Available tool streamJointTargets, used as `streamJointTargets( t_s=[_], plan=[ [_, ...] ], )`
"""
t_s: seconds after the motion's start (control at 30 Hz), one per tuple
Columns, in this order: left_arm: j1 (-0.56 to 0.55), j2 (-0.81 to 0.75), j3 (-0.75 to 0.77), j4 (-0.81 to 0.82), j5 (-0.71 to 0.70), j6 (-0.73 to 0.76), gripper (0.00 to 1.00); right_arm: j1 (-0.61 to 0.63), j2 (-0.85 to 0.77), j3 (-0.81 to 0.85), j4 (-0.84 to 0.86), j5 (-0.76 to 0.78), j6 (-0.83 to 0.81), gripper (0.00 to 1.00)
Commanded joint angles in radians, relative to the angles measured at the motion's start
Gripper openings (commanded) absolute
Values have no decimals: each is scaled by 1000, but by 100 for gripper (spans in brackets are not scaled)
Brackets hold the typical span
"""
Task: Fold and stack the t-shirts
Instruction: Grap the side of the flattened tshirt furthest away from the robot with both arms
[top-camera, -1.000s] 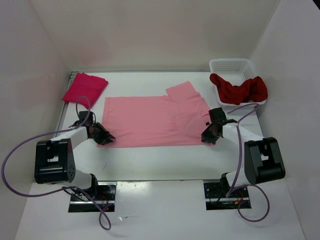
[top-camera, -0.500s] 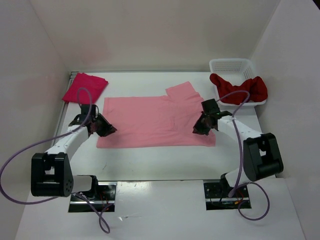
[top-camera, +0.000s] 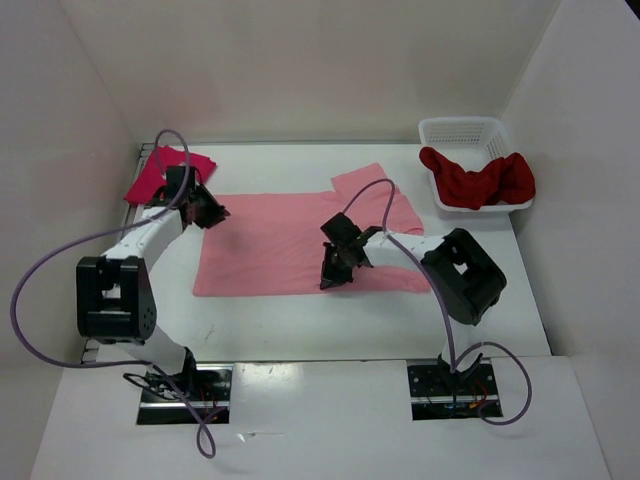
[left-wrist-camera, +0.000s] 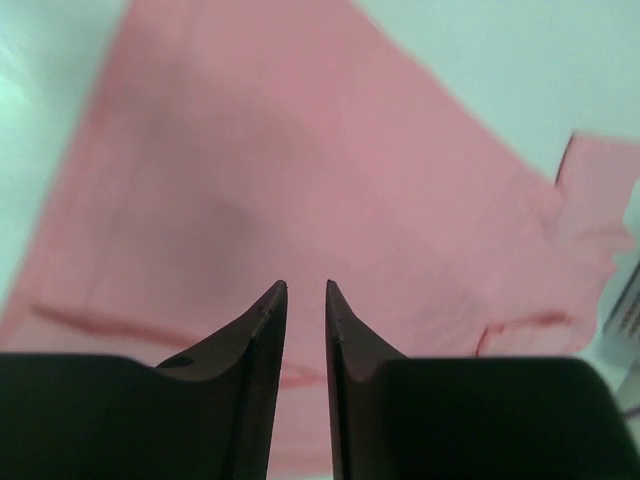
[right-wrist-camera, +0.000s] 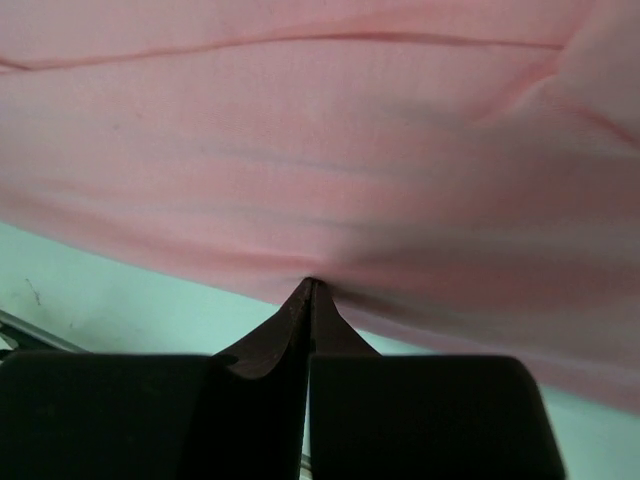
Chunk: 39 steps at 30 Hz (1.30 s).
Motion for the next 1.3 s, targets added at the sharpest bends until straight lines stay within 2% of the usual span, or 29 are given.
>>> streamJointTargets(
  t_s=[0.0, 0.23, 0.47, 0.7, 0.8, 1.1, 1.27],
  plan=[
    [63, 96, 103, 50, -63, 42, 30, 26, 40, 49, 45, 4, -6, 0],
    [163, 225, 192, 99, -102, 33, 36, 81, 93, 186, 10, 1, -36, 0],
    [172, 335, 259, 99, -146, 43, 42, 90, 93, 254, -29, 14, -70, 0],
    [172, 435, 388, 110, -175, 43, 46, 101, 273, 338, -29, -32, -104, 0],
    [172, 467, 439, 92, -184, 56, 46, 110, 293, 338, -29, -42, -125, 0],
    [163, 501, 476, 83, -232, 112, 45, 173, 187, 214, -58, -71, -125, 0],
    [163, 512, 466, 83, -254, 132, 44, 173, 129, 214, -82, -53, -135, 2]
  ],
)
